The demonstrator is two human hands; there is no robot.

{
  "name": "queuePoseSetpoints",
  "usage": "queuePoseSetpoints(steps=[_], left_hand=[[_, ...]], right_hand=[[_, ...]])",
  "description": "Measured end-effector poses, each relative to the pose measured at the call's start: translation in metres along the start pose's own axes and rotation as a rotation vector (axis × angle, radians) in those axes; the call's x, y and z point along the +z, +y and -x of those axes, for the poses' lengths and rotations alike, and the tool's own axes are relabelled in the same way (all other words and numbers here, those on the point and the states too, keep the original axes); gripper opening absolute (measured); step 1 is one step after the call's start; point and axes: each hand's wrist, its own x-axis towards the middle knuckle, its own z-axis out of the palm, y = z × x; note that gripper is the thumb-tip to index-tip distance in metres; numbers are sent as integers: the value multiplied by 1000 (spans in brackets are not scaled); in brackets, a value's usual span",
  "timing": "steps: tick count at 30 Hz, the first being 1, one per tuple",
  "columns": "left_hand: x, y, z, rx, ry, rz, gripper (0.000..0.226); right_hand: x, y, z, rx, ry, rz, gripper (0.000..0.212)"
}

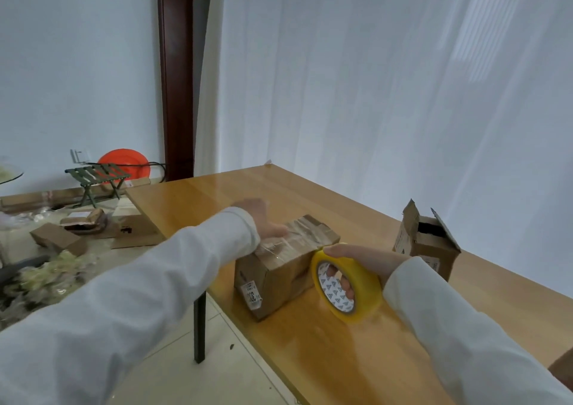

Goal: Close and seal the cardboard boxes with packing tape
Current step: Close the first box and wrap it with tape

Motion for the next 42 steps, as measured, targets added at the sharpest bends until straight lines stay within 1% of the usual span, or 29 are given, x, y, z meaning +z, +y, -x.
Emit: queuePoseSetpoints(steps=[2, 3, 4, 5, 6, 7, 8, 10, 12, 14, 17, 18, 20, 21, 22, 23, 24, 26, 27, 28, 29, 30, 31, 32, 34, 36, 39, 40, 42], left_hand=[[12, 17, 15, 105, -38, -109, 96], [23, 19, 16, 109, -63, -174, 98], [30, 18, 16, 107, -58, -241, 95], [36, 14, 14, 102, -24, -219, 86], [36, 9, 10, 106, 12, -145, 76], [30, 5, 6, 119, 33, -70, 72], [23, 3, 2, 108, 13, 10, 74], [10, -1, -4, 46, -80, 156, 79], [2, -5, -11, -2, -154, 281, 77], [-3, -14, -20, -41, -184, 385, 73], [-3, -36, -34, -133, -236, 533, 59], [1, -42, -38, -177, -253, 588, 57], [10, -50, -41, -294, -249, 612, 59], [18, -52, -42, -337, -233, 578, 61], [25, -53, -44, -342, -200, 518, 65], [29, -51, -45, -310, -149, 438, 66], [30, -47, -43, -253, -71, 326, 64], [28, -34, -28, -112, 121, -35, 63], [29, -27, -20, -18, 164, -174, 70], [31, -21, -14, 69, 138, -223, 81], [35, -17, -9, 123, 43, -207, 94], [39, -13, -5, 138, -63, -192, 106], [44, -12, -4, 123, -134, -212, 114], [48, -12, -5, 104, -150, -243, 118], [50, -16, -9, 96, -110, -208, 116], [44, -19, -14, 69, -102, -38, 112], [26, -21, -23, -54, -212, 289, 100], [20, -19, -25, -81, -265, 343, 93], [12, -12, -27, -79, -363, 388, 84]], right_hand=[[2, -2, -2, 16, 3, 7, 49], [2, 0, -6, 10, 2, 6, 51], [3, 2, -7, -6, 7, 29, 53], [4, 4, -9, -31, 7, 35, 52], [5, 7, -11, -62, 8, 33, 51], [6, 10, -13, -79, 7, 1, 51], [7, 11, -13, -53, 9, -7, 53], [9, 7, -9, 57, -10, 44, 58], [10, -3, -3, 144, -34, 88, 58], [7, -11, 1, 106, -69, 65, 53], [-10, -15, 6, -84, -96, -54, 49], [-13, -15, 7, -85, -86, -50, 49], [-8, -16, 7, 34, -53, 129, 53], [0, -16, 6, 117, -53, 235, 55], [7, -15, 4, 178, -63, 296, 56], [12, -13, 1, 208, -68, 308, 56], [14, -12, -3, 214, -59, 292, 57], [14, -9, -7, 196, -26, 260, 57], [12, -7, -7, 186, -16, 239, 56], [11, -7, -7, 180, -12, 210, 55], [10, -6, -8, 177, -9, 184, 54], [10, -6, -7, 173, -7, 166, 53], [9, -6, -7, 174, -10, 159, 52], [9, -5, -6, 176, -22, 153, 52], [5, -1, -1, 155, -42, 139, 51], [-1, 4, 4, 65, -30, 59, 46], [-17, -2, 14, -81, -24, -236, 41], [-23, -10, 19, -98, -17, -266, 40], [-25, -28, 26, -106, 46, -191, 40]])
